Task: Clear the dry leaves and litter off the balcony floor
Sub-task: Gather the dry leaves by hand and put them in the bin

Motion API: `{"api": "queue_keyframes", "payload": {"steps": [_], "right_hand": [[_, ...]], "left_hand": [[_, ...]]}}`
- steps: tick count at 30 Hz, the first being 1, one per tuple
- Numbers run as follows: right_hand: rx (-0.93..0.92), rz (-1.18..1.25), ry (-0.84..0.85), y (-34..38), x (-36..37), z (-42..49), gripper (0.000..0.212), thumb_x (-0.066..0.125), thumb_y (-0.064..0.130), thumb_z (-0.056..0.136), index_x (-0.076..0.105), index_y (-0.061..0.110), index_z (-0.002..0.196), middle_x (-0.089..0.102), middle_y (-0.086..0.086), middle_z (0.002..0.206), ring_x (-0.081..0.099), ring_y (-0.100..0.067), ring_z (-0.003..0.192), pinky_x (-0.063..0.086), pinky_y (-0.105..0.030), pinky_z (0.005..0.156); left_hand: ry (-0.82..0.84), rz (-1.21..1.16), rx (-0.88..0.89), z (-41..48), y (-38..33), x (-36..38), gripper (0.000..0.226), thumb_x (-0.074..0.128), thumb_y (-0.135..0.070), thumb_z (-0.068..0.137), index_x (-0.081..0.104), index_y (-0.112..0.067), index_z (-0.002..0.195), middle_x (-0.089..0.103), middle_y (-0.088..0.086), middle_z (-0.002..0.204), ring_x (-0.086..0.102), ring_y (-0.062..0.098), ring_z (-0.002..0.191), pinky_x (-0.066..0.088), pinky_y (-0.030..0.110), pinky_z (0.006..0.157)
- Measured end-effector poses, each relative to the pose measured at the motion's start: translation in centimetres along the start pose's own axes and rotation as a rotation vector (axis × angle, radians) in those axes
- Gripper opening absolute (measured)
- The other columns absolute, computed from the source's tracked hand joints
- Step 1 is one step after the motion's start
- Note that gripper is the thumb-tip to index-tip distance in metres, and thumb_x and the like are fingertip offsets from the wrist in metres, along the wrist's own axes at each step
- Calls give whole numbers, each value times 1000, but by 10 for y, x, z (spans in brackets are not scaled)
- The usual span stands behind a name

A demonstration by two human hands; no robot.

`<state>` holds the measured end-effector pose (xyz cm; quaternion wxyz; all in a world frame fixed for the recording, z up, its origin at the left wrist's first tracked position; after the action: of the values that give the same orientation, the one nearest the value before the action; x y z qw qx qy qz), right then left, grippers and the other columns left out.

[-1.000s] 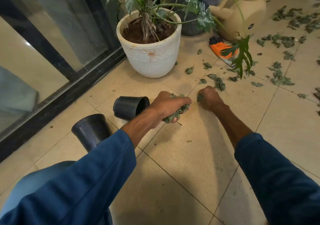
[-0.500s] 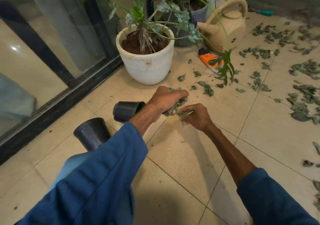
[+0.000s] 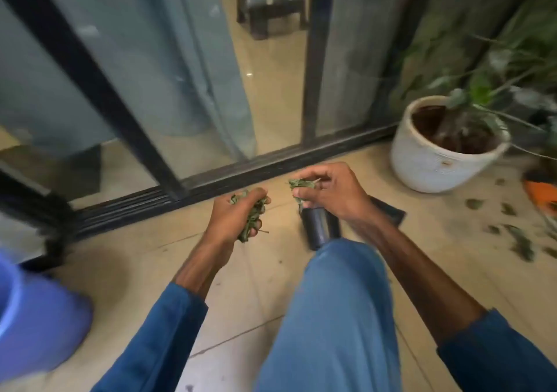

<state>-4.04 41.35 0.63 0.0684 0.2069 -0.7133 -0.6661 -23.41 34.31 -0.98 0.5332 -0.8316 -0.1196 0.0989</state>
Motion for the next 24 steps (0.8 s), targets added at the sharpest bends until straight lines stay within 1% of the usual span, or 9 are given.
{"api": "queue_keyframes", "payload": {"steps": [4,7,10,15,18,20,21,22,24], "right_hand": [[-5,29,193,38,104,24,26,81,-2,81,76,6,106,77,-3,90,71,-11,74,61,-29,65],[-17,35,310,50,164,29,25,81,-2,81,78,12,102,77,-3,90,72,-12,74,61,-29,65],[-16,46,396,52,207,30,26,81,-1,81,79,18,99,77,-1,91,74,-13,74,62,-31,67],[-19,65,575,66,280,19,25,81,-2,81,78,14,100,76,-7,94,74,-17,75,63,-33,67],[-72,75,689,83,329,10,23,78,-5,82,76,5,102,74,-5,85,69,-11,67,62,-28,63],[-93,97,735,92,366,7,22,76,-8,82,75,6,99,73,-3,80,66,-6,62,59,-23,58],[-97,106,744,96,386,5,22,76,-8,82,74,8,97,72,-4,79,65,-4,59,57,-21,56],[-98,109,749,100,406,5,22,76,-8,82,74,8,96,71,-3,78,64,-3,56,56,-20,55],[-105,103,753,107,445,2,21,76,-8,82,73,6,98,69,-1,76,62,-2,53,56,-19,53]], "left_hand": [[-174,-59,5,-25,4,-96,27,73,-31,93,78,-4,91,64,3,70,51,16,49,34,23,42],[-339,-79,24,-43,13,-150,28,72,-33,93,78,-6,88,66,2,70,53,17,51,34,25,46],[-461,-84,-9,-60,20,-183,28,72,-33,92,78,-7,87,66,2,69,52,17,53,35,26,47],[-683,-132,-37,-98,20,-225,29,75,-38,90,75,-11,79,67,2,66,55,20,54,39,29,50],[-880,-130,32,-116,19,-263,41,76,-36,91,69,0,72,62,5,55,53,17,47,43,26,48],[-997,-80,88,-127,20,-296,53,75,-42,90,67,6,72,61,18,56,52,20,47,41,25,46],[-1038,-80,114,-130,22,-314,53,74,-48,87,69,2,70,64,23,61,55,21,51,44,29,49],[-1080,-74,136,-131,23,-332,52,74,-54,82,71,-4,67,65,21,62,57,21,54,47,33,52],[-1146,-20,153,-131,25,-366,49,73,-57,81,67,-13,59,59,6,54,50,16,53,45,35,54]]}}
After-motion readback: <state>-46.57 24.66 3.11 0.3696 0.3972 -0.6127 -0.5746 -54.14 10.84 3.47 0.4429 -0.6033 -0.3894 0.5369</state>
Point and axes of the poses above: each hand's wrist, its own z-axis towards the middle knuckle, its own x-axis out of the palm, y = z × x, the point moved 2 cm from there along z, towards the middle knuckle
